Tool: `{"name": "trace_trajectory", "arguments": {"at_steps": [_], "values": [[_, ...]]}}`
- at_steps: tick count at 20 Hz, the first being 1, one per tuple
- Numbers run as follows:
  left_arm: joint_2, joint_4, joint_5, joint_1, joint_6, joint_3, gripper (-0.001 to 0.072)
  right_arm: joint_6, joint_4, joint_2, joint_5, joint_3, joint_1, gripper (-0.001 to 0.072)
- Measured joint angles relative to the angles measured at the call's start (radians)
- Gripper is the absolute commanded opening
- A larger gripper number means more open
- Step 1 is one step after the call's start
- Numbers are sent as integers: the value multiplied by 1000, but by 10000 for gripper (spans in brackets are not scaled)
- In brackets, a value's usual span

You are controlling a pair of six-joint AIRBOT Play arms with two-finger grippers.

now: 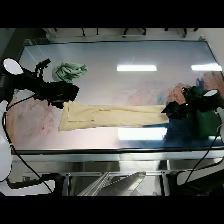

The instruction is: Fold the shirts.

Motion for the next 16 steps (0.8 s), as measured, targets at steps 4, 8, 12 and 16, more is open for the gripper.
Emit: {"name": "trace_trajectory", "arguments": {"at_steps": [4,8,12,16], "values": [[24,0,25,-41,-3,-46,14,-58,84,-34,-14,-2,25,463],[31,-2,81,-113,-3,-109,14,-88,127,-37,-45,-2,56,23],[30,-11,206,-224,-3,-173,14,-80,132,55,11,-2,59,23],[-50,-92,381,-365,-4,-182,14,9,77,243,39,-2,65,23]]}}
